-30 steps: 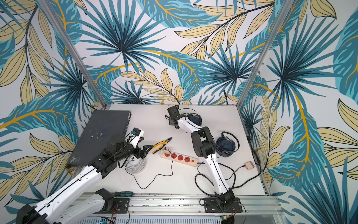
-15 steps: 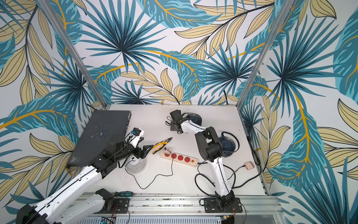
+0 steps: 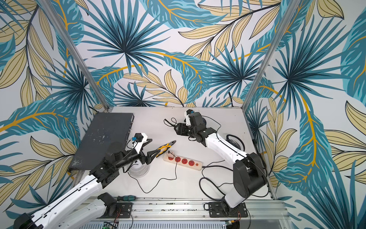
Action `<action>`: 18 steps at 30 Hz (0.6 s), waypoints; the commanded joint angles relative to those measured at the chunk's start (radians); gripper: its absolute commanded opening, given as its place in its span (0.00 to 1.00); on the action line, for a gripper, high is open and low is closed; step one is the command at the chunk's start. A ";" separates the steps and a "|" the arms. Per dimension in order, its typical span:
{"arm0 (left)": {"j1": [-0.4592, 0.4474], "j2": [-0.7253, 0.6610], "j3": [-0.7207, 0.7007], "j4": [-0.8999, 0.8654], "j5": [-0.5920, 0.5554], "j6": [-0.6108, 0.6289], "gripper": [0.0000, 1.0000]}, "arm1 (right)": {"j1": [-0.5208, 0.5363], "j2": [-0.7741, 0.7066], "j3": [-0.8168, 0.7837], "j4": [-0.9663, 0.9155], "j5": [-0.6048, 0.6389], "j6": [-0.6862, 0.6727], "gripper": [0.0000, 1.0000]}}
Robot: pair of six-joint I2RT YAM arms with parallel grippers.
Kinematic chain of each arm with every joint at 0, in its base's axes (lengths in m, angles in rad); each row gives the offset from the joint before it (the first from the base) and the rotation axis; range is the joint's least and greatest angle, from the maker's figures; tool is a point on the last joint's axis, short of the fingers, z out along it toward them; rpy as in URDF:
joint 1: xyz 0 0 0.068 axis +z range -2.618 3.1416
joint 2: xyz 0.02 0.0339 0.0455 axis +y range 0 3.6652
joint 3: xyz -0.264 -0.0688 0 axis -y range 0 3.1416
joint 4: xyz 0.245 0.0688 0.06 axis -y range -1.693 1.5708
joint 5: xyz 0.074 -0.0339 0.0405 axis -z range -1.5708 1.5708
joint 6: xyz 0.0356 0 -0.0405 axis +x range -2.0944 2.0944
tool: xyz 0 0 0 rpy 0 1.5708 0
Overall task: Plug the desk fan into the power strip
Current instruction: Pick up the plug from the center of the board.
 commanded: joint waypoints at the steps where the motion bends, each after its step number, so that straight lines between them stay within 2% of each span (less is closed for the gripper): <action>1: -0.067 0.032 -0.011 0.197 -0.075 -0.015 0.91 | -0.004 -0.094 -0.050 0.069 -0.220 0.077 0.52; 4: -0.111 0.079 0.005 0.306 -0.114 -0.031 0.96 | -0.006 -0.167 -0.069 0.098 -0.318 0.137 0.51; 8: -0.146 0.123 0.053 0.393 -0.131 -0.022 0.97 | -0.006 -0.232 -0.080 0.138 -0.424 0.222 0.50; 18: -0.168 0.226 0.177 0.453 -0.047 -0.003 0.99 | -0.006 -0.324 -0.123 0.224 -0.574 0.357 0.49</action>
